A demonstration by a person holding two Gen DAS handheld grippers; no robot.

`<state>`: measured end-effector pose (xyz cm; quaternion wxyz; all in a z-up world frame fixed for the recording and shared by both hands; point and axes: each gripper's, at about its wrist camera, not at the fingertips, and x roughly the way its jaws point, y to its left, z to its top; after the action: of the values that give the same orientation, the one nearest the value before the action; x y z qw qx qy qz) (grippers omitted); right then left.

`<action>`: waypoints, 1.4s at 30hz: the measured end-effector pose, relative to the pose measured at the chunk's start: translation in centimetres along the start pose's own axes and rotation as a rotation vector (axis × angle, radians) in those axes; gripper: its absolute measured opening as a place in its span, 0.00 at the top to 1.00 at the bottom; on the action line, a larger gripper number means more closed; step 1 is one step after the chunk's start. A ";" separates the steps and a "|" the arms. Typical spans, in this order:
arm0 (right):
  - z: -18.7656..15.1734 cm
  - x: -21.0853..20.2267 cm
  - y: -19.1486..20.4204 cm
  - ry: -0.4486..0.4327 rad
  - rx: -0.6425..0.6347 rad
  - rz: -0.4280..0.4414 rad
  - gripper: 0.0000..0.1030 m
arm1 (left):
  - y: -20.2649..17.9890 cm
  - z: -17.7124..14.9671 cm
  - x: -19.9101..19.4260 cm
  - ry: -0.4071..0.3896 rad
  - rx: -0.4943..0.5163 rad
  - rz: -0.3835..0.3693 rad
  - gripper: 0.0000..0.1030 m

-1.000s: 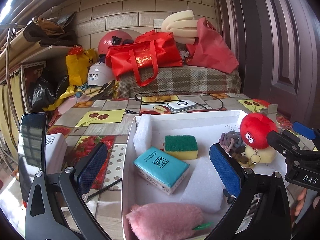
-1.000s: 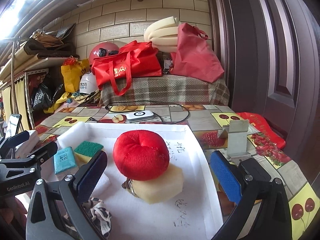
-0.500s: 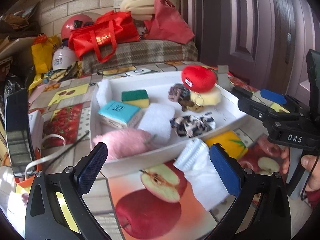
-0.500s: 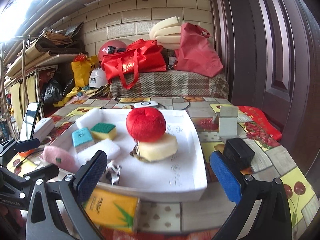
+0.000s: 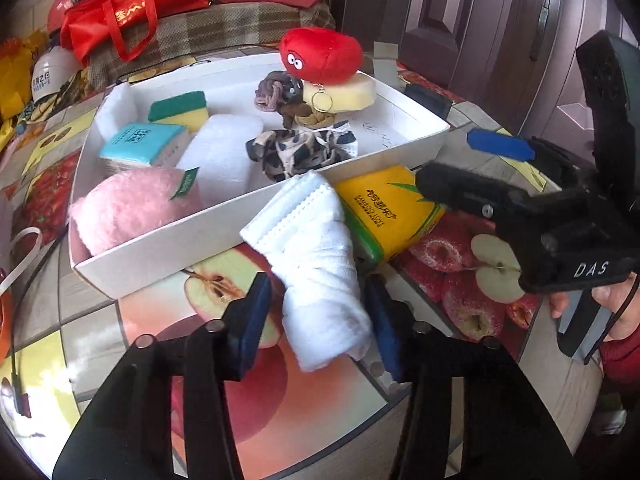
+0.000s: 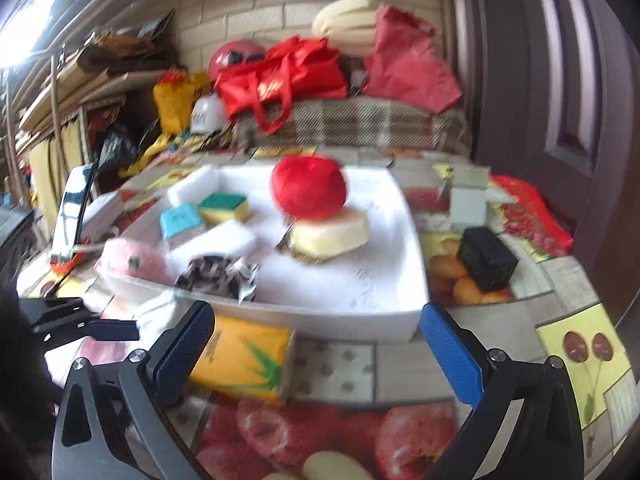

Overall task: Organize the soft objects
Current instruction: 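Grasp the white towel with the left tool while the right tool grasps the yellow tissue pack, then carry the white towel and yellow tissue pack with both tools over the tray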

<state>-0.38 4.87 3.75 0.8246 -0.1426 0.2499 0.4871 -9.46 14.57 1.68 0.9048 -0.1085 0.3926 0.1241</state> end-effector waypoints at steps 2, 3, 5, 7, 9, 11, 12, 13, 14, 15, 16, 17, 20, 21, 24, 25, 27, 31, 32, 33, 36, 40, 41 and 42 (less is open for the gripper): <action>-0.5 0.7 0.6 0.076 -0.003 0.040 0.00 | 0.9 -0.8 -0.8 -0.001 -0.013 0.002 0.66; -0.8 1.0 0.9 0.109 -0.004 0.054 0.00 | 1.4 -1.1 -1.2 -0.003 -0.023 0.009 0.66; -1.2 2.0 1.8 0.179 -0.014 0.073 0.00 | 2.4 -1.6 -2.0 -0.013 -0.041 0.028 0.66; -1.4 2.9 2.8 0.225 -0.031 0.060 0.00 | 3.0 -1.8 -2.5 -0.027 -0.055 0.053 0.66; -1.3 3.8 3.7 0.257 -0.036 0.048 0.00 | 3.1 -1.7 -2.3 -0.020 -0.061 0.048 0.66; -1.3 4.8 4.6 0.292 -0.045 0.045 0.00 | 2.7 -1.6 -1.7 0.009 -0.036 0.054 0.66; -1.2 5.0 4.8 0.291 -0.051 0.030 0.00 | 2.3 -1.6 -1.7 0.007 -0.016 0.062 0.66; -1.0 5.1 4.9 0.289 -0.048 0.025 0.00 | 2.1 -1.6 -1.6 0.011 0.003 0.066 0.65; -1.0 5.3 5.0 0.294 -0.044 0.020 0.00 | 1.9 -1.5 -1.5 0.012 0.015 0.075 0.65; -0.9 5.4 5.0 0.294 -0.040 0.005 0.00 | 1.8 -1.4 -1.4 0.011 0.021 0.079 0.65; -0.8 5.4 4.8 0.293 -0.025 0.005 0.00 | 1.8 -1.3 -1.3 0.013 0.022 0.082 0.62; -0.8 5.5 4.5 0.292 -0.014 0.006 0.00 | 1.9 -1.2 -1.2 0.014 0.021 0.086 0.57; -0.9 5.2 4.1 0.287 0.008 0.000 0.01 | 1.9 -0.9 -0.9 0.017 0.023 0.078 0.56; -0.9 5.0 4.0 0.284 0.010 0.001 0.02 | 1.9 -0.8 -0.8 0.017 0.026 0.073 0.56; -0.8 4.4 4.5 0.258 -0.015 0.020 0.24 | 1.8 -0.8 -1.0 0.007 0.035 0.055 0.68; -0.8 4.3 4.8 0.255 -0.025 0.026 0.28 | 1.7 -0.8 -1.2 -0.003 0.039 0.058 0.68; -0.8 4.1 4.8 0.247 -0.020 0.041 0.28 | 1.5 -0.9 -1.9 -0.037 0.050 0.070 0.68; -0.9 2.0 3.5 0.163 0.038 0.086 0.29 | 0.7 -1.2 -4.1 -0.156 0.080 0.104 0.68; -1.0 1.3 3.3 0.137 0.040 0.085 0.29 | 0.5 -1.4 -4.8 -0.195 0.088 0.125 0.68; -1.1 0.4 3.1 0.106 0.042 0.078 0.29 | 0.2 -1.6 -5.4 -0.232 0.098 0.144 0.68; -1.4 -2.2 2.6 0.005 0.050 0.039 0.28 | -0.9 -2.4 -7.3 -0.347 0.124 0.254 0.68; -1.8 -5.2 2.3 -0.137 0.065 -0.049 0.28 | -1.2 -3.1 -8.9 -0.446 0.018 0.260 0.68; -1.8 -5.6 2.4 -0.157 0.062 -0.070 0.28 | -1.2 -3.1 -9.1 -0.458 -0.012 0.246 0.68; -1.8 -5.8 2.6 -0.168 0.064 -0.085 0.28 | -1.3 -3.1 -9.0 -0.467 -0.029 0.241 0.68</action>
<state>-5.48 1.01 5.52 0.8668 -0.0851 0.1890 0.4536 -17.13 11.20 6.40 0.9480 -0.0421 0.1813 0.2580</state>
